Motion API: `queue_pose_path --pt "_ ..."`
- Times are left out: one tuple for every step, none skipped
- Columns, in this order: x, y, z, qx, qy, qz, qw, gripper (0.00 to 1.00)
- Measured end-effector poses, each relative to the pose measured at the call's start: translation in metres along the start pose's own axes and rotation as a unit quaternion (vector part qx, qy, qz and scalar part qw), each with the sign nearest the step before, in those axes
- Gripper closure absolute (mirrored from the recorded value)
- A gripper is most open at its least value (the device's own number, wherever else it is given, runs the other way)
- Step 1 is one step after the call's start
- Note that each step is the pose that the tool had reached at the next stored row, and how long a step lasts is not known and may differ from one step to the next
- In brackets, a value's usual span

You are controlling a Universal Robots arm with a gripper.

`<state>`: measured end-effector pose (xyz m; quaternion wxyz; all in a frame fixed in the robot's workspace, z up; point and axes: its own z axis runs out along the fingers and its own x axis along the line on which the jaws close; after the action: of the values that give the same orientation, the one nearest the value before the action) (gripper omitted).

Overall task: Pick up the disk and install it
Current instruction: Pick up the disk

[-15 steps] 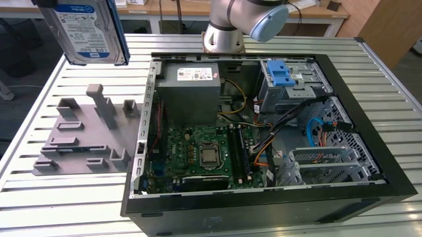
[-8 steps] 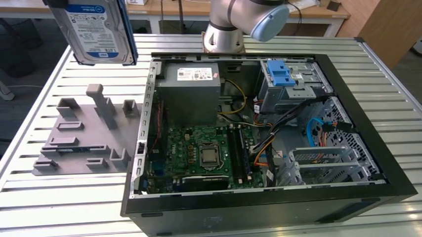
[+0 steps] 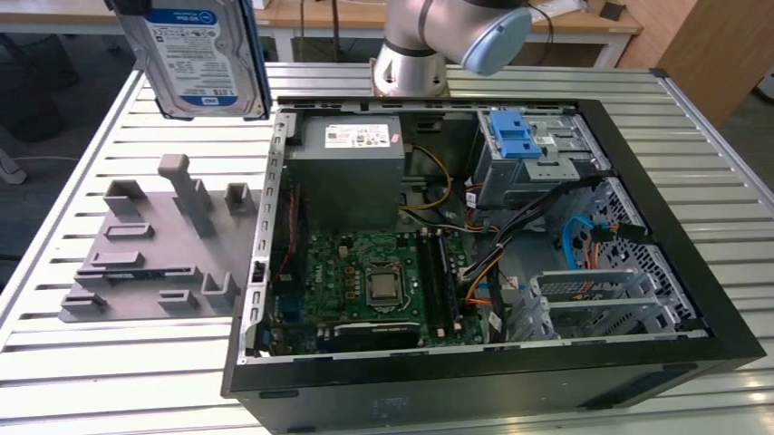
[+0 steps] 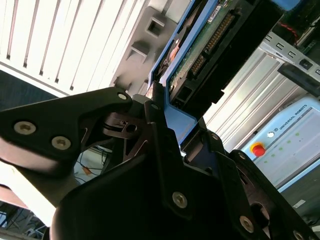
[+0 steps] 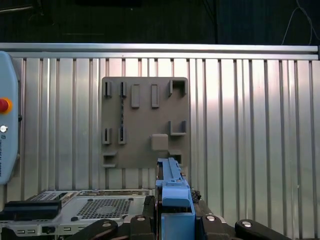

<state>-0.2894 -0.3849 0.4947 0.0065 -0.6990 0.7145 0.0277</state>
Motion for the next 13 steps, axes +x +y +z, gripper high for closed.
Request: queue_pose_path --pt "-0.0001 -0.0028 -0.0001 0.0000 0.0000 0.000 1.0000 0.64" --pt "-0.0001 -0.0054 -0.0001 0.0000 0.0000 0.000 1.0000 0.64" --pt "-0.0002 -0.0080 -0.0002 0.0000 0.0000 0.000 1.0000 0.64" --pt "-0.0002 -0.0106 -0.0003 -0.0001 0.0000 0.000 1.0000 0.64" --pt "-0.0003 -0.0132 -0.0003 0.0000 0.0000 0.000 1.0000 0.64" --pt "-0.0004 -0.0160 -0.0004 -0.0001 0.0000 0.000 1.0000 0.64" --pt "-0.0004 -0.0188 -0.0005 -0.0002 0.0000 0.000 1.0000 0.64" --pt "-0.0005 -0.0216 -0.0006 -0.0002 0.0000 0.000 1.0000 0.64" --pt "-0.0006 -0.0246 -0.0007 -0.0002 0.0000 0.000 1.0000 0.64" --pt "-0.0006 -0.0275 -0.0008 -0.0003 0.0000 0.000 1.0000 0.64" --pt "-0.0007 -0.0303 -0.0009 -0.0003 0.0000 0.000 1.0000 0.64" --pt "-0.0007 -0.0332 -0.0009 -0.0003 0.0000 0.000 1.0000 0.64" --pt "-0.0008 -0.0360 -0.0010 -0.0003 0.0000 0.000 1.0000 0.64"
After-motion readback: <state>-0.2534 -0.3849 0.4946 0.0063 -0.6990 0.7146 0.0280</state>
